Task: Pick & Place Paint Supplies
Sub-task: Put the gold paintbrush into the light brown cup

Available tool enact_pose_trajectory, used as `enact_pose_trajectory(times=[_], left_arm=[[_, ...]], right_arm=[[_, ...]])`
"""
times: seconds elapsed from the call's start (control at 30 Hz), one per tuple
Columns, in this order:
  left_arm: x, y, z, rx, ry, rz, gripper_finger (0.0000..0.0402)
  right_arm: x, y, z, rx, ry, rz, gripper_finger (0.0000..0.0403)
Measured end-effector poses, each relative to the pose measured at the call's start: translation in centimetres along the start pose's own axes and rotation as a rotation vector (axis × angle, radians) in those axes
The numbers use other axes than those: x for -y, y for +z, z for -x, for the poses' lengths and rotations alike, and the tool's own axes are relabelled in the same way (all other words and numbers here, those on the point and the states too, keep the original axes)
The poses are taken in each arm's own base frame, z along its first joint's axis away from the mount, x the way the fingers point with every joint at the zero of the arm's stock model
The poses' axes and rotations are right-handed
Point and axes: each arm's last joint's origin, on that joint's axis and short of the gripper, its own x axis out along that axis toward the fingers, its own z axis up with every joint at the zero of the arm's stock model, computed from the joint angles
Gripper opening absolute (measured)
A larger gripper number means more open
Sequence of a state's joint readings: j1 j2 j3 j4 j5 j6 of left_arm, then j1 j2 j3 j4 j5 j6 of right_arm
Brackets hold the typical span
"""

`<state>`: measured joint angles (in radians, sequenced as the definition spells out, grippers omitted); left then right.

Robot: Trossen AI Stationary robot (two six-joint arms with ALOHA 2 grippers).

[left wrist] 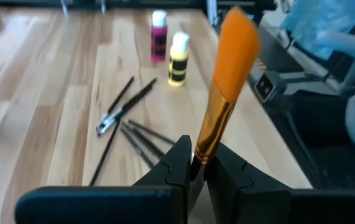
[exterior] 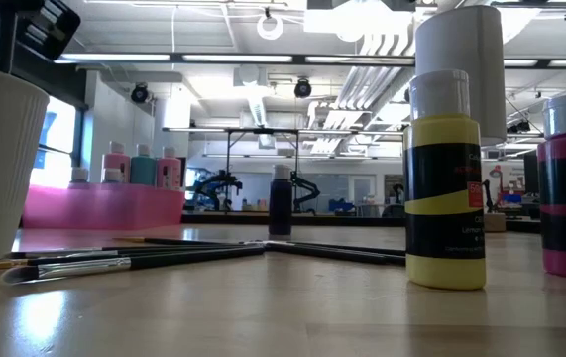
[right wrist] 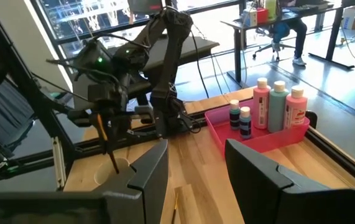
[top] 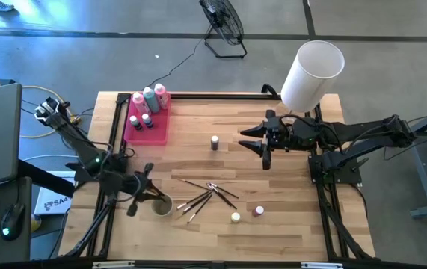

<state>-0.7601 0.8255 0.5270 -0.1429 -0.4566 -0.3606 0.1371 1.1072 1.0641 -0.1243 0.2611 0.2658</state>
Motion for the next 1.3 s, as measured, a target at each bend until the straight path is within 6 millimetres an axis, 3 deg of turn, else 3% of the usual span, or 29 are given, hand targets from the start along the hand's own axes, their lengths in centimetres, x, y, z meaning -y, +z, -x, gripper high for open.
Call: enact_pose_trajectory(times=[0.57, 1.3], left_arm=[[0.5, -1.7, -2.6, -0.094, 0.108, 0.124, 0.0030], [0.8, -2.5, -3.5, -0.141, 0.112, 0.191, 0.0044]], right_arm=[[-0.2, -2.2, -3.0, -0.097, -0.027, -0.030, 0.0152], [-0.3, -2.2, -3.1, -0.098, -0.029, -0.052, 0.0152]])
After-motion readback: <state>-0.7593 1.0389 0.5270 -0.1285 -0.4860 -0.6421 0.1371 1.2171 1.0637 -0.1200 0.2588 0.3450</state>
